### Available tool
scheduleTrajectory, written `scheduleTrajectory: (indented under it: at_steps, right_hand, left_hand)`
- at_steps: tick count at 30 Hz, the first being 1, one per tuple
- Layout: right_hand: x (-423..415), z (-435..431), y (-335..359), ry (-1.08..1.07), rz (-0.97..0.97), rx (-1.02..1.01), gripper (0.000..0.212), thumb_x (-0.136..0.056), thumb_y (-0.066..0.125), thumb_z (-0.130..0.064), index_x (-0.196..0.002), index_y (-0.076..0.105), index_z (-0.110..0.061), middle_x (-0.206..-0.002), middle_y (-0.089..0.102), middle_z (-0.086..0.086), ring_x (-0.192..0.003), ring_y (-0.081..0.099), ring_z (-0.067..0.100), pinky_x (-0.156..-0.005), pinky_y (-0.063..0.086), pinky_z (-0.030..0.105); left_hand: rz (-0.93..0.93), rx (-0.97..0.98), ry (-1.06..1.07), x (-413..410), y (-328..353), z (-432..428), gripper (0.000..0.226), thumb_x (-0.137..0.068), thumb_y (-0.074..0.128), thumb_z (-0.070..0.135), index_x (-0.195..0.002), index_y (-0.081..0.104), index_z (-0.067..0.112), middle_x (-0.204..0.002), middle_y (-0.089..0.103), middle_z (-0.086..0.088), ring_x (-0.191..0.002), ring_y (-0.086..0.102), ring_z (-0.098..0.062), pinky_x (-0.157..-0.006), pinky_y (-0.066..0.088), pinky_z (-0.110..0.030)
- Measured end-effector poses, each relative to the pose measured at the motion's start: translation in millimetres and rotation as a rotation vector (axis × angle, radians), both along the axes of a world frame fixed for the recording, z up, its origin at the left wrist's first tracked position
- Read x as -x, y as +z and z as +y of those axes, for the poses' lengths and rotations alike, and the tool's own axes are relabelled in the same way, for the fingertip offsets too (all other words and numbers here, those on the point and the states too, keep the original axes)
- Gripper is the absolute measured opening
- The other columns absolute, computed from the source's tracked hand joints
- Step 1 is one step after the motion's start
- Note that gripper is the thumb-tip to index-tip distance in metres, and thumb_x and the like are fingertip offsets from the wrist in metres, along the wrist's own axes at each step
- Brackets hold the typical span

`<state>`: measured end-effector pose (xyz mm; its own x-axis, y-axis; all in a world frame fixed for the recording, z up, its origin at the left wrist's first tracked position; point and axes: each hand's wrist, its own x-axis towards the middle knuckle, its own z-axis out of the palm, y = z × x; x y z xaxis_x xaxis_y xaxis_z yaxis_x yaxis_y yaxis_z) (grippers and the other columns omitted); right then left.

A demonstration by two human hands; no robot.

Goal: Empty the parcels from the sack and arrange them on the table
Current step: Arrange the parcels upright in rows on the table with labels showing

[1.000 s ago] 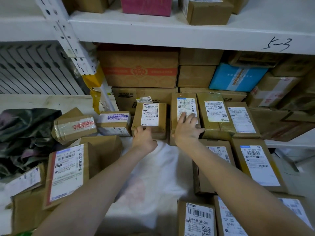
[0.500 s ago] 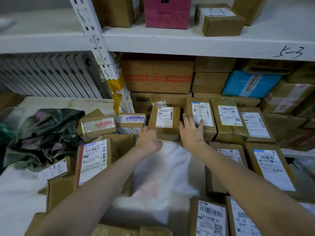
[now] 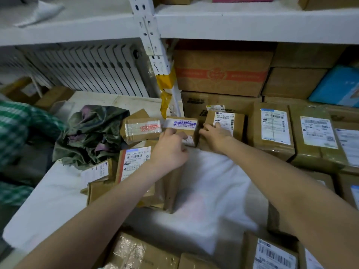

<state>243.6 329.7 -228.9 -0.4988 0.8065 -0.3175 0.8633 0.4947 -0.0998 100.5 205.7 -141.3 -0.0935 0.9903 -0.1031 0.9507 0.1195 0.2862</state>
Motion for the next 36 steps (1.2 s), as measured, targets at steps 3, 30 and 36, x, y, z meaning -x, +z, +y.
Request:
scheduleTrajectory:
  at_steps: [3,30,36]
  right_hand:
    - [3.5,0.5,-18.5,-0.018,-0.070,-0.016,0.057,-0.094,0.050,-0.032,-0.145,0.026,-0.035,-0.146,0.026,0.004,-0.129,0.024,0.035,-0.088,0.048,0.053]
    - [86.2,-156.3,-36.2,-1.058,1.225,1.371,0.039,-0.081,0.070,-0.041,-0.102,0.060,-0.009,-0.108,0.064,0.010,-0.100,0.059,0.027,-0.092,0.043,0.039]
    - [100.7,-165.2,-39.9,-1.075,1.140,1.219,0.074,-0.067,0.079,-0.047,-0.127,0.048,-0.016,-0.122,0.057,0.012,-0.112,0.054,0.032,-0.100,0.045,0.048]
  left_hand:
    - [0.040,-0.015,0.083,23.0,2.7,-4.8,0.047,-0.085,0.062,0.026,-0.131,0.055,0.018,-0.133,0.047,-0.011,-0.126,0.041,-0.032,-0.104,0.036,-0.037]
    - [-0.286,0.216,0.478,99.7,-10.7,-89.6,0.132,-0.057,0.080,0.059,-0.150,-0.008,0.029,-0.149,0.013,-0.014,-0.140,0.016,-0.037,-0.113,0.026,-0.049]
    - [-0.378,0.208,0.454,119.2,-10.2,-100.0,0.117,-0.062,0.081,0.050,-0.149,0.007,0.030,-0.140,0.025,-0.013,-0.133,0.028,-0.035,-0.111,0.031,-0.047]
